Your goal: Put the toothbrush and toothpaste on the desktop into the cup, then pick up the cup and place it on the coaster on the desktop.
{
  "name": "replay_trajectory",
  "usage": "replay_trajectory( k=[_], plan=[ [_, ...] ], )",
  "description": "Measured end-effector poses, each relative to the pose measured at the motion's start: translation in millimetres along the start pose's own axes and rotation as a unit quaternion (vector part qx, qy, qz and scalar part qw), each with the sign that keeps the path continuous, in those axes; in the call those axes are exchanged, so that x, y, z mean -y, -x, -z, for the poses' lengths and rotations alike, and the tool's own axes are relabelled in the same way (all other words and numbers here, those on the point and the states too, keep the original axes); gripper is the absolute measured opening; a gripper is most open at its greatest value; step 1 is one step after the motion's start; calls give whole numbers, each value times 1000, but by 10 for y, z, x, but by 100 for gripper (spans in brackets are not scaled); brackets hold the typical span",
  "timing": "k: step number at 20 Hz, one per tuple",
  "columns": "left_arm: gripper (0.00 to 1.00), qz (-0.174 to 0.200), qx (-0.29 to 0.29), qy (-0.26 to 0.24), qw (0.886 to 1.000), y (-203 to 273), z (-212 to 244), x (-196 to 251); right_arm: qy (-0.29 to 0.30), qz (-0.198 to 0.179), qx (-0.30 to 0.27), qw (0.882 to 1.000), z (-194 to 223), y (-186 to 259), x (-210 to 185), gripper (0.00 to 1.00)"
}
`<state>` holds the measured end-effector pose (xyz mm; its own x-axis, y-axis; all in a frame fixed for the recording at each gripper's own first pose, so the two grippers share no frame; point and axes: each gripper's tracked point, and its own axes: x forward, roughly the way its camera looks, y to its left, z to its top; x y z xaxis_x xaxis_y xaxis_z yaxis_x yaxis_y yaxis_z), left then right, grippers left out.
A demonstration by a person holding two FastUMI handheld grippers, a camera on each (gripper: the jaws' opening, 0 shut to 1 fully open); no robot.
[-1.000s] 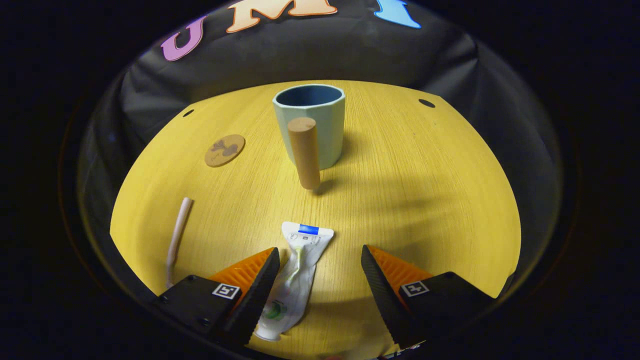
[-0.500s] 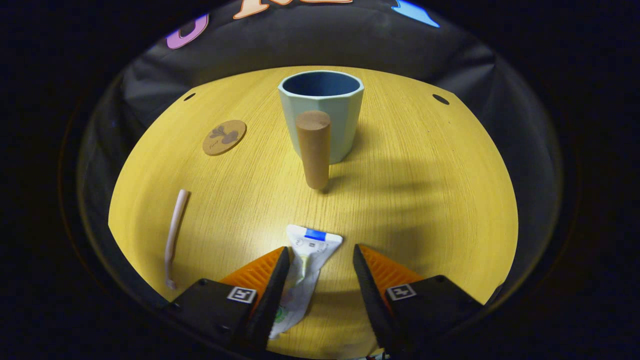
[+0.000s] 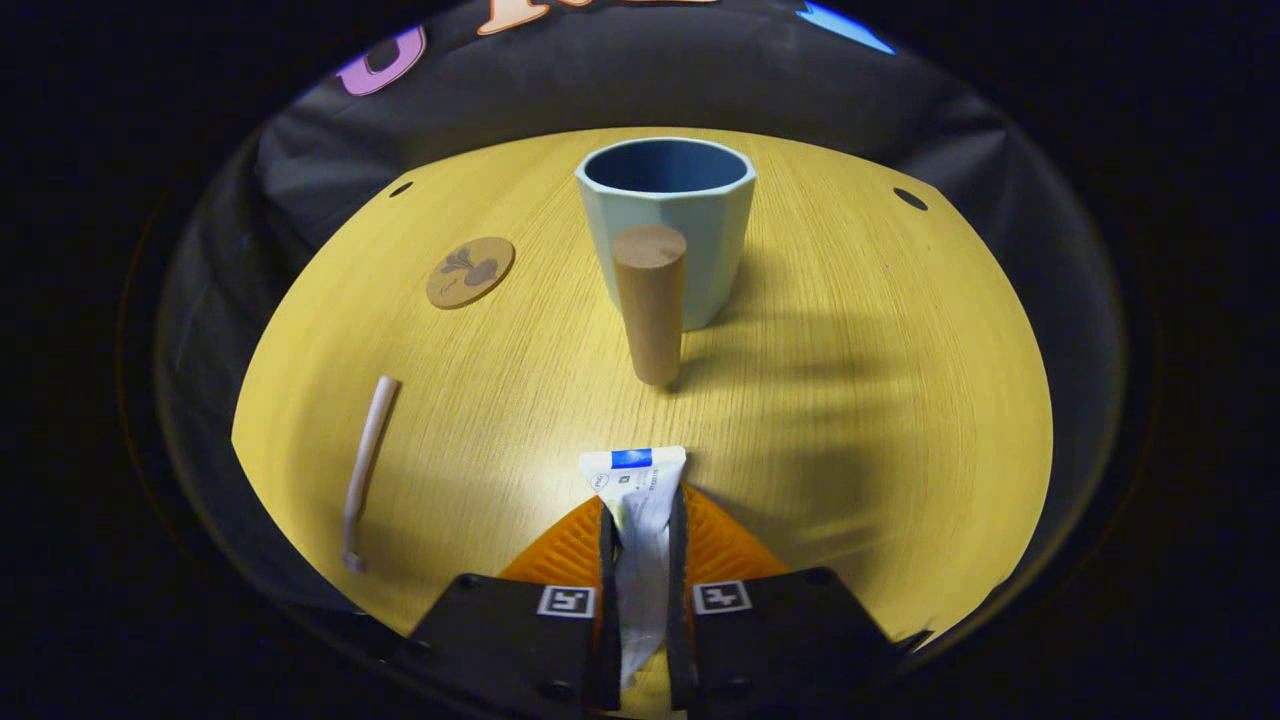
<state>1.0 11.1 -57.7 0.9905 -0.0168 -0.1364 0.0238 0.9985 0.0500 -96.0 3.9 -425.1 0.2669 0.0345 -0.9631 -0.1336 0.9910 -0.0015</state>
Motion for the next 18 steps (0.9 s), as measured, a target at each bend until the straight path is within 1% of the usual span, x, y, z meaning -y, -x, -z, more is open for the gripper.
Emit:
replay_trajectory(
  k=[1, 3, 4, 5, 6, 7, 8, 10, 11, 12, 18],
  plan=[
    [96, 3, -6, -1, 1000, -4, 45, 24, 6, -2, 5, 1000, 3, -55, -8, 15],
    [96, 14, -27, -1, 1000, -7, 210, 99, 10, -9, 5, 1000, 9, -53, -11, 15],
    [98, 20, -40, 0, 999, -13, 304, 144, 6, -12, 4, 1000, 6, -51, -13, 17],
    [99, 26, -53, 0, 998, -18, 383, 186, 6, -13, 5, 1000, 4, -48, -9, 15],
    [96, 32, -65, 0, 997, -27, 478, 226, 6, -12, 6, 1000, -1, -53, -10, 14],
    [96, 37, -83, 0, 996, -22, 597, 267, 7, -11, 8, 1000, 3, -44, -12, 15],
    [96, 44, -100, 1, 994, -27, 714, 309, 9, -10, 10, 1000, -4, -46, -9, 12],
    [96, 58, -140, 10, 988, -13, 969, 415, 10, -12, 12, 1000, 0, -36, -13, 11],
    [96, 63, -157, 16, 985, -25, 1075, 452, 9, -14, 12, 1000, -2, -45, -10, 14],
    [96, 67, -175, 22, 982, -22, 1196, 492, 7, -15, 13, 1000, -3, -46, -13, 14],
    [98, 90, -287, 27, 953, 63, 1917, 679, 8, -17, 21, 1000, -7, -37, -9, 14]
  ],
)
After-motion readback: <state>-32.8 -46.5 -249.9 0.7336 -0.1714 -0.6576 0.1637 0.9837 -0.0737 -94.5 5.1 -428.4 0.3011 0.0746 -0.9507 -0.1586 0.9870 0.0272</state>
